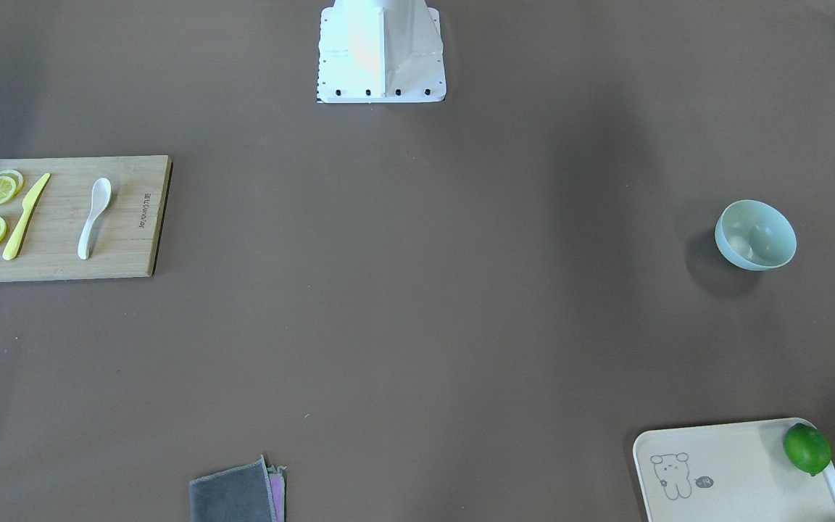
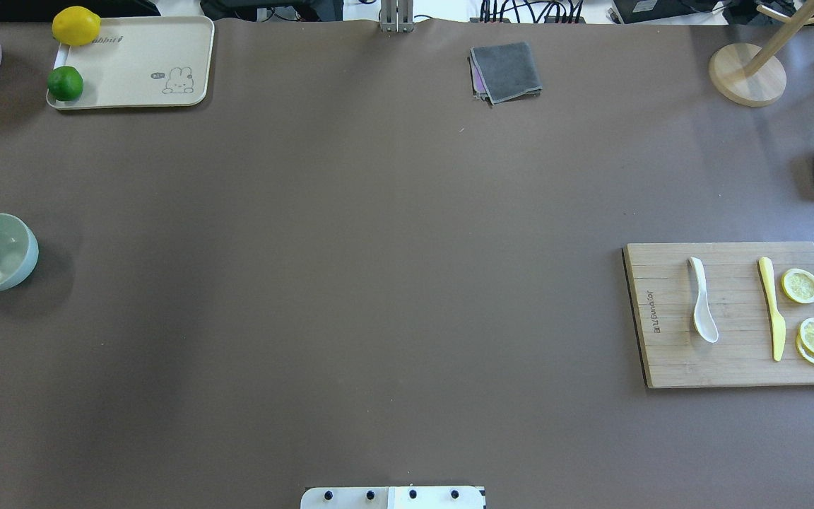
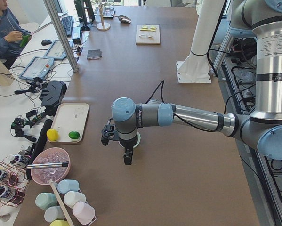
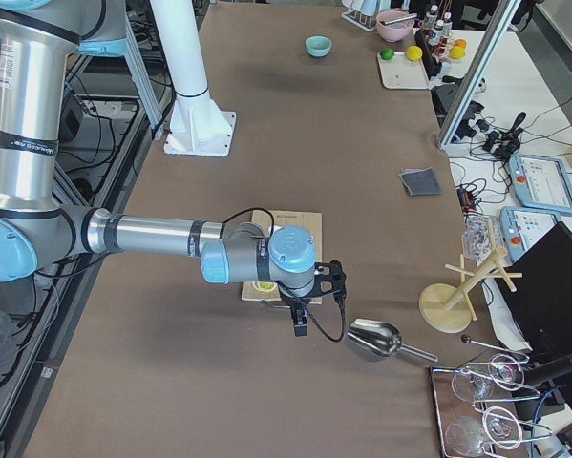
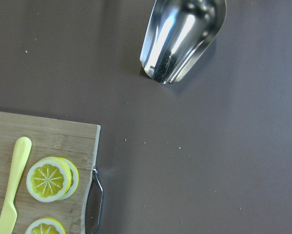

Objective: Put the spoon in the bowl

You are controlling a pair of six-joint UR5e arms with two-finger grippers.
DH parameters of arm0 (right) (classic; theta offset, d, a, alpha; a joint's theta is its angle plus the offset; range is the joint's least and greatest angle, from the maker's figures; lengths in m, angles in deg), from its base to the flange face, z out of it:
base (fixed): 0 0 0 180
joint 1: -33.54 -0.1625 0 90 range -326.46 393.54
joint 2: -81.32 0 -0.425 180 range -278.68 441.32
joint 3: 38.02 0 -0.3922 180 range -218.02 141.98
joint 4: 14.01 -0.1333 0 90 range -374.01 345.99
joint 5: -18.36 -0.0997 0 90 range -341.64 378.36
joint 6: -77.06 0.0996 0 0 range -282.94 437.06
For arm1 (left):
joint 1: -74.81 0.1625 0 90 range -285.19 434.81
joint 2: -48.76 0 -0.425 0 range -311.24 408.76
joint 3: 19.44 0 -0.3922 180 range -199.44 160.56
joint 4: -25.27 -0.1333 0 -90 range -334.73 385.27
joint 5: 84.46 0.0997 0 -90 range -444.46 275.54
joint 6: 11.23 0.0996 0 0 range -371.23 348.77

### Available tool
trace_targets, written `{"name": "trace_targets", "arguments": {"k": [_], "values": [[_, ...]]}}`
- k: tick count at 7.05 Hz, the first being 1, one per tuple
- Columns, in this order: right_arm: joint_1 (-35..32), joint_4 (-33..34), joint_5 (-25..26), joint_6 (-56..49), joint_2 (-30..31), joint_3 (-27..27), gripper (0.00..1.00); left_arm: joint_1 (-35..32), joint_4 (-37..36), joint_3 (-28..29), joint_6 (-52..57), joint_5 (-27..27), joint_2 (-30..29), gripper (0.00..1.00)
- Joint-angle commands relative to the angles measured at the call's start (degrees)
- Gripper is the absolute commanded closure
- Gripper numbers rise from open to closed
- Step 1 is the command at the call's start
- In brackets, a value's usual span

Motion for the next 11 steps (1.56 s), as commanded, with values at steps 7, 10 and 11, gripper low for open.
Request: {"name": "trace_targets", "arguments": {"k": [7, 10, 11], "values": [[0.2, 0.0, 0.0, 0.1, -0.1, 0.0, 0.00, 0.0, 1.9, -0.4, 0.4, 0.2, 0.7, 0.02], [0.2, 0.0, 0.0, 0.1, -0.1, 0.0, 0.00, 0.0, 2.4, -0.3, 0.4, 0.1, 0.7, 0.02], [0.2, 0.0, 0.0, 0.1, -0.1, 0.0, 0.00, 0.0, 2.7, -0.3, 0.3, 0.3, 0.4, 0.02]]}}
